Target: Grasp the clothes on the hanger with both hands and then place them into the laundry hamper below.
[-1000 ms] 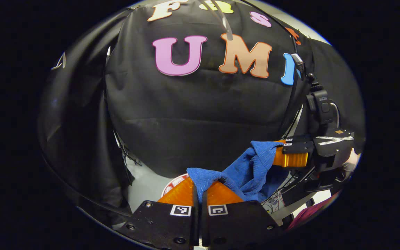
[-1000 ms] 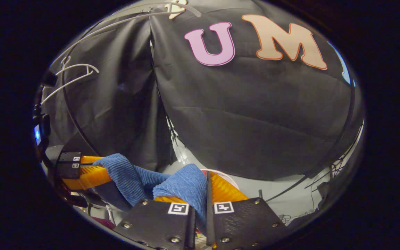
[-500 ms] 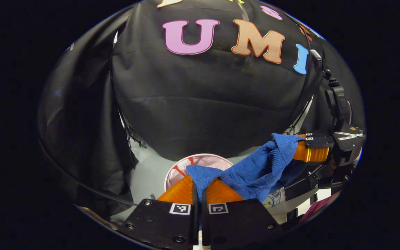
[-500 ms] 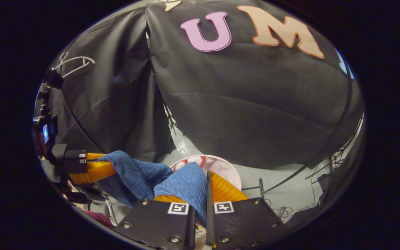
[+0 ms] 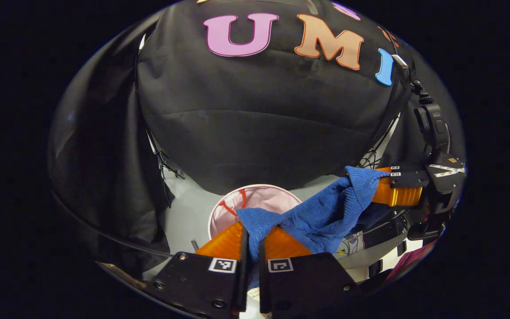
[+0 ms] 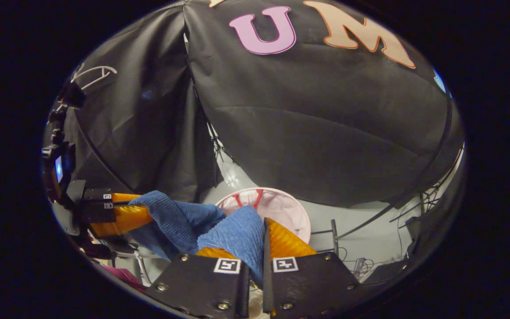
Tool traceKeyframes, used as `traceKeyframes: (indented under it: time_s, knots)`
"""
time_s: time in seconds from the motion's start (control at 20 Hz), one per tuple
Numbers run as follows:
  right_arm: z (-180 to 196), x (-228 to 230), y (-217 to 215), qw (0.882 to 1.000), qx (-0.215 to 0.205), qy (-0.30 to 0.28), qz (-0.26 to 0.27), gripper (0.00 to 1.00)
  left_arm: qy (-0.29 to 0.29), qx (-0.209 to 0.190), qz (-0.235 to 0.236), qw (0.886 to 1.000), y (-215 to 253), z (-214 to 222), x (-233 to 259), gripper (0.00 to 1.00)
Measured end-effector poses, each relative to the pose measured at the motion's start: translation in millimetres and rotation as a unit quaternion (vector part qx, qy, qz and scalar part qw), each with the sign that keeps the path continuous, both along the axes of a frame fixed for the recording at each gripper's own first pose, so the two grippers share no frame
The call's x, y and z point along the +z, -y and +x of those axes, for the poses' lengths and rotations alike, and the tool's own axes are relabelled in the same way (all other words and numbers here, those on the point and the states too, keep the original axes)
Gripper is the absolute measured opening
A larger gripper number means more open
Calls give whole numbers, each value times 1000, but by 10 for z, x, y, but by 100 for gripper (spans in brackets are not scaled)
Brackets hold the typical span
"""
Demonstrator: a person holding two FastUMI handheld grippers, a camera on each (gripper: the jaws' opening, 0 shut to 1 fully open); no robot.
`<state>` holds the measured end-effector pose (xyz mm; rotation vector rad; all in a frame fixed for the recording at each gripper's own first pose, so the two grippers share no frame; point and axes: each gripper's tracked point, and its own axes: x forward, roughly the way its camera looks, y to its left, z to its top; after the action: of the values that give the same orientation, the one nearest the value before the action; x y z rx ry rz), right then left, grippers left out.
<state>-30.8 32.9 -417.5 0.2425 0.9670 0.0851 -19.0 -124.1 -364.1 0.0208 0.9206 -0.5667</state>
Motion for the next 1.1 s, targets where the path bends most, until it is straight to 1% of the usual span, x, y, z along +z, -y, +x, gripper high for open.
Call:
traceKeyframes:
  time_s: [0.1, 0.15, 0.2, 0.25, 0.45, 0.55, 0.6, 0.7, 0.75, 0.8, 1.1]
  knots:
    - [-13, -29, -29, 1000, 3, -7, -1, 12, -4, 3, 4, 1000, 20, -22, -5, 17]
    - [-16, -30, -42, 1000, 4, -9, -2, 14, -6, 5, 4, 1000, 32, -29, -9, 19]
    - [-31, -47, -61, 1000, 3, -10, 0, 11, -8, 7, 5, 1000, 24, -27, -19, 21]
    - [-30, -47, -56, 1000, 2, -12, 1, 21, -11, 9, 6, 1000, 22, -28, -34, 21]
    - [31, 26, -54, 1000, -9, -6, 16, 21, -23, 10, 19, 1000, -32, -65, -114, 21]
    - [49, 57, -39, 1000, -9, -4, 16, 21, -45, 6, 30, 999, -74, -132, -238, 21]
    - [38, 44, -48, 1000, -9, -4, 17, 21, -43, 4, 30, 999, -77, -146, -291, 22]
    - [63, 19, -61, 1000, -10, -3, 19, 21, -25, -2, 25, 999, 11, -21, -204, 23]
    - [72, 13, -71, 1000, -10, -4, 20, 21, -18, -3, 24, 1000, 47, 39, -132, 29]
    - [55, 14, -82, 1000, -9, -5, 21, 21, -14, -3, 22, 1000, 73, 69, -77, 22]
    - [50, 33, -88, 1000, -8, -5, 24, 21, -2, -3, 13, 1000, 73, 86, 42, 21]
